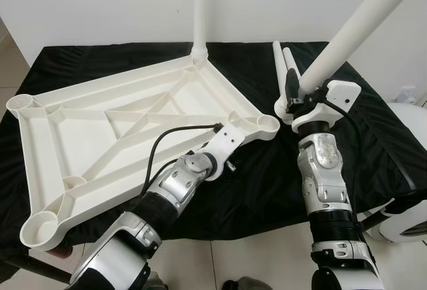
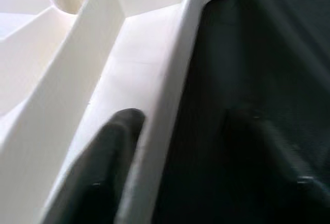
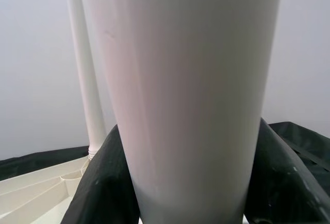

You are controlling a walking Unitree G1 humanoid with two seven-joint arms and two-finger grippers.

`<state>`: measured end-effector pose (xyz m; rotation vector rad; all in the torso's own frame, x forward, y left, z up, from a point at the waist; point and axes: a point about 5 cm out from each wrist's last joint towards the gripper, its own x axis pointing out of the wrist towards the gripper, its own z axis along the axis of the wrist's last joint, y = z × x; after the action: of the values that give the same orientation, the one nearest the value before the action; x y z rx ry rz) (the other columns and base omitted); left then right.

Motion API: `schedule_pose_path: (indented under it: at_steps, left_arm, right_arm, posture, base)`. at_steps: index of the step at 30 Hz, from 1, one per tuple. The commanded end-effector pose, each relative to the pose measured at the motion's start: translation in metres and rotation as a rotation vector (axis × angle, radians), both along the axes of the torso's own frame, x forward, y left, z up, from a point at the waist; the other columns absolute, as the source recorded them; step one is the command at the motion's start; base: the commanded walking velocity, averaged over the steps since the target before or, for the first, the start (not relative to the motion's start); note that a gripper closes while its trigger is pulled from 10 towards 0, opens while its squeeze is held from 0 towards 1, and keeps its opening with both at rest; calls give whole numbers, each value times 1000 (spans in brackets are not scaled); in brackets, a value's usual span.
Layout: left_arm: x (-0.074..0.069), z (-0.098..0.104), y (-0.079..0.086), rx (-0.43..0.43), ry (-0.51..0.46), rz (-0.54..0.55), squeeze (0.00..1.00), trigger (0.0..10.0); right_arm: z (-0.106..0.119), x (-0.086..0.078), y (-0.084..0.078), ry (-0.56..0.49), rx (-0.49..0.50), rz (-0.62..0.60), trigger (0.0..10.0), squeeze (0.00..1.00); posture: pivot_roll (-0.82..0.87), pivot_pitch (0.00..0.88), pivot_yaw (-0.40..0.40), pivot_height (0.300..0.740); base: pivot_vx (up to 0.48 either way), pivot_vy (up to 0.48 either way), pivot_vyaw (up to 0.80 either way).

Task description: Building children table

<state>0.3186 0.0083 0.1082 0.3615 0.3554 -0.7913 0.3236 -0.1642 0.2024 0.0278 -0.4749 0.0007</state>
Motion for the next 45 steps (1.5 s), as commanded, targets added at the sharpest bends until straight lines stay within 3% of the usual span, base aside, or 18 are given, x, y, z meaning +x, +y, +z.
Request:
schedule_pose_path:
  at_steps: [1,10,11,13,14,15,16,23,26,27,29,32,34,37,38,40,45]
  left_arm:
    - [-2,0,-1,-18,65,-131,0,0]
    - [-2,5,3,-20,64,-177,0,0]
    - [-4,5,4,-14,64,-202,0,2863]
    - [-4,5,4,-14,64,-202,0,2863]
    - [-6,5,5,-12,71,-227,0,5843]
    - [-6,5,5,-12,71,-227,0,5843]
    - [-9,4,6,0,74,-258,0,10000]
    - [-19,3,25,41,89,-321,0,10000]
    - [-29,3,46,54,92,-358,0,10000]
    - [-29,3,46,54,92,-358,0,10000]
    - [-36,5,65,50,99,-346,0,10000]
    - [-38,6,71,50,101,-338,0,10000]
    - [-39,6,78,62,99,-320,0,10000]
    - [-35,7,108,92,108,-202,0,10000]
    - [-35,7,108,92,108,-202,0,10000]
    - [-31,8,125,104,111,-122,0,10000]
    - [-30,11,148,108,106,-8,0,10000]
  right_arm:
    - [5,-1,-1,-21,-4,-7,10000,0]
    - [4,1,0,-18,-4,-6,10000,0]
    - [4,1,1,-17,-5,-5,10000,0]
    - [4,1,1,-17,-5,-5,10000,0]
    - [4,1,0,-16,-6,-6,10000,0]
    - [4,1,0,-16,-6,-6,10000,0]
    - [4,1,0,-16,-8,-6,10000,0]
    - [4,1,1,-14,-14,-4,10000,0]
    - [3,0,2,-14,-15,-1,10000,0]
    - [3,0,2,-14,-15,-1,10000,0]
    - [2,0,3,-10,-13,2,10000,0]
    - [2,-1,3,-9,-13,3,10000,0]
    - [1,0,4,-7,-13,7,10000,0]
    - [2,2,7,-6,-17,25,10000,0]
    - [2,2,7,-6,-17,25,10000,0]
    - [3,2,8,-8,-19,29,10000,0]
    - [3,2,7,-8,-23,29,10000,0]
  posture:
    - [-11,0,-4,740]
    - [-4,0,-4,740]
    - [-3,0,-5,740]
    - [-3,0,-5,740]
    - [-3,1,-6,740]
    - [-3,1,-6,740]
    - [-3,0,-7,740]
    - [0,0,-10,740]
    - [4,0,-11,740]
    - [4,0,-11,740]
    - [15,0,-18,740]
    - [17,0,-20,740]
    - [21,0,-23,740]
    - [29,2,-34,740]
    - [29,2,-34,740]
    - [29,3,-36,740]
    - [29,7,-40,740]
  base:
    - [0,0,0]
    - [0,0,0]
    - [0,0,0]
    - [0,0,0]
    - [0,0,0]
    - [0,0,0]
    - [0,0,0]
    - [0,0,0]
    - [0,0,0]
    - [0,0,0]
    - [0,0,0]
    - [0,0,0]
    - [0,0,0]
    - [0,0,0]
    - [0,0,0]
    - [0,0,0]
    - [0,0,0]
